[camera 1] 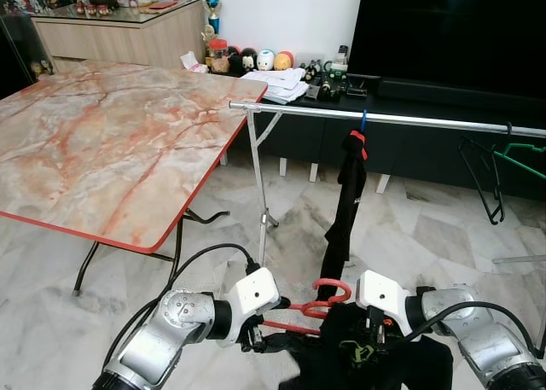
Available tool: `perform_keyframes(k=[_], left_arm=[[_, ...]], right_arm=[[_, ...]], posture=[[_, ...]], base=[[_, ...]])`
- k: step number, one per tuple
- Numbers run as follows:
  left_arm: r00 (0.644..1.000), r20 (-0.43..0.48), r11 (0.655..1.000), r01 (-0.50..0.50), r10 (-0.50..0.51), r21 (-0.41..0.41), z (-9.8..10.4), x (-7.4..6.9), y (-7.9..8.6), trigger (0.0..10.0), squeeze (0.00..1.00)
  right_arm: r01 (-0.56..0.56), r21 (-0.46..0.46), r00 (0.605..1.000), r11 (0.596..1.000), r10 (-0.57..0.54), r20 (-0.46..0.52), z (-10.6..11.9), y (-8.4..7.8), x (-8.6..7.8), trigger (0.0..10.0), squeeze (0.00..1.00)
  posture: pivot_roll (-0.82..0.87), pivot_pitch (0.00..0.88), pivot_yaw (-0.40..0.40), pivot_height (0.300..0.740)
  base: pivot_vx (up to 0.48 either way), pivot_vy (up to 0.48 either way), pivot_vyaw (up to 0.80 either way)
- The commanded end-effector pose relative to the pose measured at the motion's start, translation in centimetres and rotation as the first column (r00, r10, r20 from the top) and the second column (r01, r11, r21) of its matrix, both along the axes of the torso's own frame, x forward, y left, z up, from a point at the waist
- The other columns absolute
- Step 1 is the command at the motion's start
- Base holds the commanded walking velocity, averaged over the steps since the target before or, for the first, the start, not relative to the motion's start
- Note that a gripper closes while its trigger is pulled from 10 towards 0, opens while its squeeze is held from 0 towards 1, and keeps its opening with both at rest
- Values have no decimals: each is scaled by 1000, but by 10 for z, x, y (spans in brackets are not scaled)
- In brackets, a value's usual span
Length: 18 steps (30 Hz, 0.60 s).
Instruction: Hang hanger
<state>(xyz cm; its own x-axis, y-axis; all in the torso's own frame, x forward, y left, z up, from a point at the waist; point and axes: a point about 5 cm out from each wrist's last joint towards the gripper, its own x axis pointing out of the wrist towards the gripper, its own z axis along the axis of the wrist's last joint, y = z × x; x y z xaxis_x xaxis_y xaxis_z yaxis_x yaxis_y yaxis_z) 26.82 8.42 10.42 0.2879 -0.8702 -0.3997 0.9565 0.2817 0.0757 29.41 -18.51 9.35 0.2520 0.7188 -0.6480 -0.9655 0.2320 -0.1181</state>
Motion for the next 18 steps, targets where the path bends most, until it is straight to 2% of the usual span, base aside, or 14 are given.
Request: perform_keyframes(k=[1, 7, 8, 18], left_arm=[[1000, 11, 1000, 7, -7, -9, 7, 2, -3, 10000, 1000], [1000, 30, 1000, 1, -1, 28, 4, 4, -3, 10000, 1000], [1000, 28, 1000, -2, 1, 26, 4, 4, -3, 10000, 0], [1000, 15, 998, 4, -5, 61, -5, 5, -7, 10000, 0]], right_arm=[[-54, 30, 998, 998, 52, 40, 9, 8, 1, 10000, 0], [-76, 40, 996, 996, 75, 38, 9, 11, -1, 10000, 0], [-81, 42, 996, 996, 79, 37, 10, 11, -2, 10000, 0], [-141, 110, 990, 984, 138, 36, 15, 23, -7, 10000, 0]], posture=[[31, 0, -7, 740], [35, 0, -11, 740], [36, 0, -11, 740], [33, 0, -3, 740]], base=[[0, 0, 0], [0, 0, 0], [0, 0, 0], [0, 0, 0]])
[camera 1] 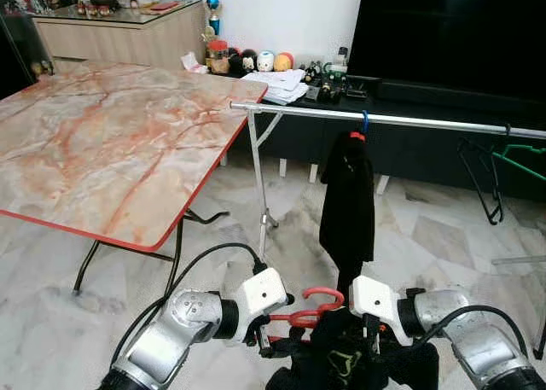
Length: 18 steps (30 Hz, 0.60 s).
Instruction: Hang hanger
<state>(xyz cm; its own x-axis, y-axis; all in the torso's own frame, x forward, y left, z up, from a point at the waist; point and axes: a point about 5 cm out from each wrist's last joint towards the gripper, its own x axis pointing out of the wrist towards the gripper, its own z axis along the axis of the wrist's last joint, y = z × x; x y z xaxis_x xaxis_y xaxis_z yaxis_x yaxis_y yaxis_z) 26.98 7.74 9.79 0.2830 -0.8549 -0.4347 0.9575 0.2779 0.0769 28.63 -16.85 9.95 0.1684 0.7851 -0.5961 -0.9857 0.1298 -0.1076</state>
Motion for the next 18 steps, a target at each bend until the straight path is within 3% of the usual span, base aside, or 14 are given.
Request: perform_keyframes(k=[1, 3, 4, 5, 6, 18], left_arm=[[1000, 21, 1000, 4, -4, 21, 1, 4, -1, 10000, 0], [1000, 20, 1000, 3, -3, 14, 1, 4, -2, 10000, 0], [1000, 18, 1000, 1, -1, 7, 1, 4, -3, 3647, 0], [1000, 17, 1000, -1, 0, 3, 1, 4, -3, 3647, 0], [1000, 17, 1000, -1, 1, 1, 1, 4, -4, 0, 0], [1000, 27, 1000, 6, -6, -4, 1, 5, -7, 0, 0]], right_arm=[[-29, 48, 999, 998, 28, 25, 9, 7, 0, 10000, 0], [-31, 47, 999, 998, 30, 25, 9, 8, 0, 10000, 0], [-37, 52, 999, 998, 36, 22, 10, 8, -1, 10000, 0], [-41, 56, 999, 998, 40, 20, 10, 8, -1, 10000, 0], [-44, 61, 999, 997, 43, 19, 11, 9, -2, 10000, 0], [-97, 91, 995, 991, 98, -7, 11, 13, -10, 10000, 0]], posture=[[33, 0, -2, 740], [32, 0, -2, 740], [33, 0, -3, 740], [33, 0, -3, 740], [34, 0, -3, 740], [36, 0, -3, 740]], base=[[0, 0, 0], [0, 0, 0], [0, 0, 0], [0, 0, 0], [0, 0, 0], [0, 0, 0]])
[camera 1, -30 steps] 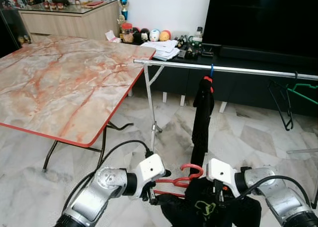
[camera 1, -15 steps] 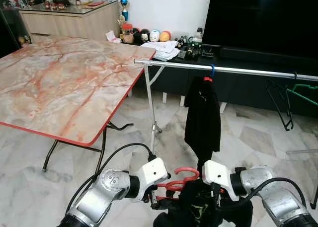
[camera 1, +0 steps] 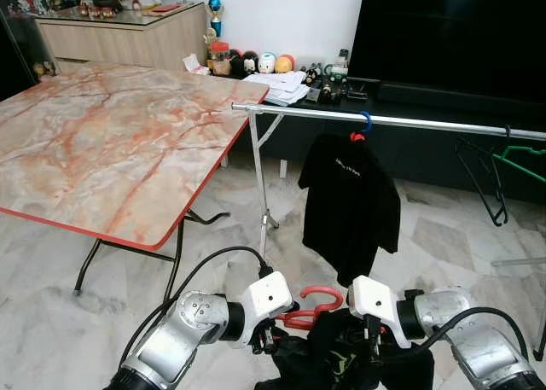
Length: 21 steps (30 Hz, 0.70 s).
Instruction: Hang hanger
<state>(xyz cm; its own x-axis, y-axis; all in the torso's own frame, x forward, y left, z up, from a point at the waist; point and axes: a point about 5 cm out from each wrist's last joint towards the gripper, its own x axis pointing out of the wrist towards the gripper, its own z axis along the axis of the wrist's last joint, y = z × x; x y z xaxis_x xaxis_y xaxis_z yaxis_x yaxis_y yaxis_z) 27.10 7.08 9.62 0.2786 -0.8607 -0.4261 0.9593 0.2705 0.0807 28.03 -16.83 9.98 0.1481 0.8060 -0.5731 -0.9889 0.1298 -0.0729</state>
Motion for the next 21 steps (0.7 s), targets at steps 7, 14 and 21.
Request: perform_keyframes(k=[7, 14, 21], left_arm=[[1000, 22, 1000, 7, -8, 4, 4, 4, 1, 0, 0], [999, 23, 999, 26, -27, 18, 3, 3, 0, 0, 0], [999, 21, 999, 38, -38, 12, 4, 2, -2, 0, 0]], right_arm=[[-111, 43, 994, 993, 111, 3, 8, 12, -8, 10000, 0], [-121, 61, 993, 991, 122, -7, 9, 13, -11, 10000, 0], [-126, 77, 992, 989, 127, -12, 10, 15, -12, 10000, 0]], posture=[[38, 0, -5, 740], [35, 0, -5, 740], [37, 0, -6, 740]], base=[[0, 0, 0], [0, 0, 0], [0, 0, 0]])
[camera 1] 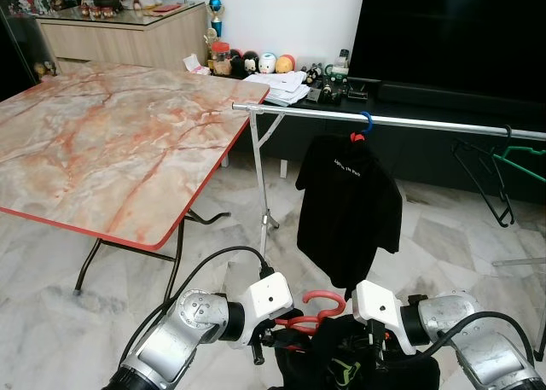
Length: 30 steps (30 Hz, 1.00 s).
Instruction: Hang hanger
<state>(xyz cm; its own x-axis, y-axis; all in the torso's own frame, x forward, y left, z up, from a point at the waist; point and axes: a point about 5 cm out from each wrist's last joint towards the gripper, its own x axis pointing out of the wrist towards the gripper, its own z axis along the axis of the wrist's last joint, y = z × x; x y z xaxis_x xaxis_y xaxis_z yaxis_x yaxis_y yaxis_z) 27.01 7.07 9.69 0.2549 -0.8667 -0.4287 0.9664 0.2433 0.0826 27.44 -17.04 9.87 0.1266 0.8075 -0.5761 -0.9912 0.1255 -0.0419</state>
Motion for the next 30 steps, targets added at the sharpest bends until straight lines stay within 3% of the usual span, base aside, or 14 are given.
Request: perform_keyframes(k=[1, 19, 30], left_arm=[[1000, 10, 1000, 15, -15, 10, 2, 2, -2, 0, 0], [993, -68, 995, 94, -96, -38, 1, -10, -7, 0, 0], [993, -73, 995, 91, -94, -52, 2, -9, -8, 0, 0]], right_arm=[[-121, 78, 993, 990, 120, 19, 11, 18, -6, 10000, 0], [-193, 109, 981, 975, 193, 10, 12, 29, -8, 10000, 0], [-197, 220, 976, 956, 213, -50, 8, 41, -14, 10000, 0]], posture=[[37, 0, -5, 740], [41, 0, -1, 740], [41, 0, 0, 740]], base=[[0, 0, 0], [0, 0, 0], [0, 0, 0]])
